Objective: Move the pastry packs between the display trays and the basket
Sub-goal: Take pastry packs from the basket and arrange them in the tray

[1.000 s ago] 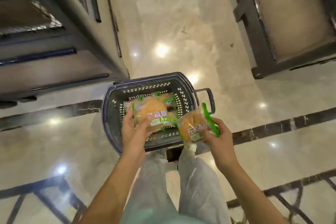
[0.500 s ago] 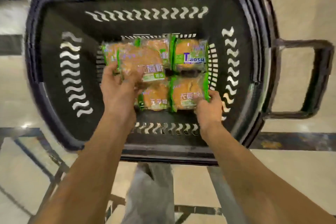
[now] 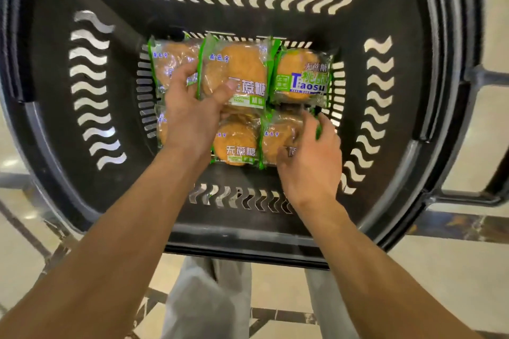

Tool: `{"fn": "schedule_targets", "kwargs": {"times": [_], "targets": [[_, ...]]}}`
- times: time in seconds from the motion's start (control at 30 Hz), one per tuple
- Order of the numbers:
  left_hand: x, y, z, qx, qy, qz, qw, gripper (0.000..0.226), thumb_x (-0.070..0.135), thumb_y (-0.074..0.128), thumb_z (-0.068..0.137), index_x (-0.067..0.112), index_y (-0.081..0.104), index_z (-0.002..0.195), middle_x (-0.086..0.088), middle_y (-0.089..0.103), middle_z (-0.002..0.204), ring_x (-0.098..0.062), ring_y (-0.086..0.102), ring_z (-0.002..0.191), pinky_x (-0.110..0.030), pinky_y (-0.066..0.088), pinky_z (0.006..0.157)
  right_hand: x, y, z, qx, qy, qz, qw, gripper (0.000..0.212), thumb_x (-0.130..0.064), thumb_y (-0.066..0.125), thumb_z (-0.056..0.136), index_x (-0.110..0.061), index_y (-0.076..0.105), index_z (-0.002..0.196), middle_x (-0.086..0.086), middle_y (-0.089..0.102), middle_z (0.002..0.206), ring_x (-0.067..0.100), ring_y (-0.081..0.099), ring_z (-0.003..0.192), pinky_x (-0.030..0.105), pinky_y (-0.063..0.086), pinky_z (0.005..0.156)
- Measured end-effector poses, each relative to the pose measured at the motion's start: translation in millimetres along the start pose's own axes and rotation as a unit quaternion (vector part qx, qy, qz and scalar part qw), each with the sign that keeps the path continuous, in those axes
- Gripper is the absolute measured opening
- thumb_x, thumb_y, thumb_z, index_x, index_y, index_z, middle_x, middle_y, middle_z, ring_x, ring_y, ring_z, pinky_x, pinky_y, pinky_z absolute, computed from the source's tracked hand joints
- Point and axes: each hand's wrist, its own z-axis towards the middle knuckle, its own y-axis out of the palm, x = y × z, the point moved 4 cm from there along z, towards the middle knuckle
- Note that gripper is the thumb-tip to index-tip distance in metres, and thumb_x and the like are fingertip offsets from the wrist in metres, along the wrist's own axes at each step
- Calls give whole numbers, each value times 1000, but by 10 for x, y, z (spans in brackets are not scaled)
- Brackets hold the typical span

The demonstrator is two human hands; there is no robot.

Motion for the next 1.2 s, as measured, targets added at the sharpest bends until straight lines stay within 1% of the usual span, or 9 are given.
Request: {"fn": "schedule_targets", "kwargs": {"times": [0.13,0.3,0.47,0.57,0.7,0.87,0.93,1.0,1.2], "targets": [[84,-3,36,-7,6,10,1000,58,8,77,87,15,47,136,-2,74,112,-20,75,95,-41,62,81,-23,154,171,-71,-138,-142,978,66,-47,61,95,-21,36,151,16,27,162,35,21,151,50,22,122],[94,11,40,-15,13,23,1000,56,6,77,87,23,47,130,-1,71,113,-17,74,95,-32,62,74,165,166,210,-89,-120,-164,975,69,-45,70,89,-20,39,145,14,35,158,35,23,150,48,20,122],[89,152,9,-31,13,33,999,50,6,78,86,33,48,115,-5,66,122,-22,73,102,-47,62,83,178,-17,184,-109,-115,-112,981,75,-42,66,94,-20,28,155,14,19,165,33,13,153,44,14,126],[84,284,1,-64,17,51,996,50,8,78,86,26,48,121,-10,65,123,-24,71,105,-50,60,87,99,-391,126,-81,-147,-36,985,66,-28,65,95,-18,36,154,14,23,163,30,22,150,38,23,123],[48,558,32,-65,49,85,993,45,6,79,85,31,50,110,1,67,112,-14,72,97,-35,59,86,79,-1056,-39,25,-240,22,970,41,-18,65,93,-10,60,132,13,52,142,32,50,129,42,45,106],[-64,998,111,-78,43,123,988,49,22,85,78,35,52,111,3,66,119,-18,69,107,-46,57,93,288,-1465,-26,124,-335,-53,933,38,-16,63,88,-3,65,124,21,57,136,41,48,125,48,41,107],[-138,1112,185,-72,48,153,984,58,28,85,77,29,51,124,5,63,120,-13,65,109,-36,54,98,371,-1559,79,147,-322,-67,933,38,-15,63,87,-4,66,123,23,55,137,42,44,128,50,40,108],[-184,1187,223,-52,57,200,977,59,24,80,85,23,47,134,10,59,113,-5,59,99,-17,47,90,405,-1551,162,156,-319,-81,931,36,-15,60,86,-4,67,120,23,55,138,40,41,129,48,39,108],[-227,1177,180,58,124,450,883,61,36,68,92,12,41,141,-16,50,135,-37,45,129,-50,35,106,494,-1385,229,157,-323,-123,925,36,-21,55,84,-10,70,115,20,54,143,40,39,139,52,39,108]]}}
